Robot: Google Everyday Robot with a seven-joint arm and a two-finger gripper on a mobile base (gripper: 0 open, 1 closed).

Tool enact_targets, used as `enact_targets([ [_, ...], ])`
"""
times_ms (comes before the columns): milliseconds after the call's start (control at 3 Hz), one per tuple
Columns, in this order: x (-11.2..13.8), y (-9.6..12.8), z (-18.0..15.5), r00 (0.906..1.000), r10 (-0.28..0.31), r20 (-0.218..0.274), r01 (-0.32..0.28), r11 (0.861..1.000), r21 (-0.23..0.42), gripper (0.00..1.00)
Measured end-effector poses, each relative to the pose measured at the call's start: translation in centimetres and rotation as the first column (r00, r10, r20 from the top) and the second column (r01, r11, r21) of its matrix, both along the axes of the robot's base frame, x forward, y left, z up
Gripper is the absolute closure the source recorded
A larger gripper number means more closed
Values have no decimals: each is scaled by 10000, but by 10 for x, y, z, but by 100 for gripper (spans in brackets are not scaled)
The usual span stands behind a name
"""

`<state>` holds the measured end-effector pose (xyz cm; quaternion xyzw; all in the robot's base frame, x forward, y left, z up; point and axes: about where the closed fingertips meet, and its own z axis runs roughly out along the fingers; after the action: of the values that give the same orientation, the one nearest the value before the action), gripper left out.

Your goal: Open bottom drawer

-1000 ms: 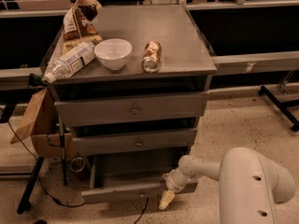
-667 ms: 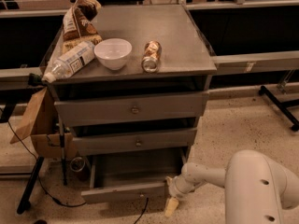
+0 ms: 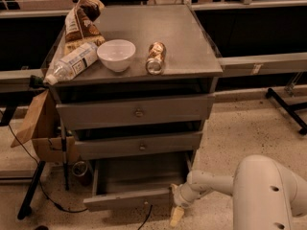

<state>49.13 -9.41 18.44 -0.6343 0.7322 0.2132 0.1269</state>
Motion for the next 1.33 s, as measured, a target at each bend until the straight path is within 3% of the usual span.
enact_targets([
  [667, -5, -2, 2, 9999, 116, -32, -116, 9999, -26, 40],
  [1333, 1, -2, 15, 9999, 116, -32, -116, 9999, -27, 87],
])
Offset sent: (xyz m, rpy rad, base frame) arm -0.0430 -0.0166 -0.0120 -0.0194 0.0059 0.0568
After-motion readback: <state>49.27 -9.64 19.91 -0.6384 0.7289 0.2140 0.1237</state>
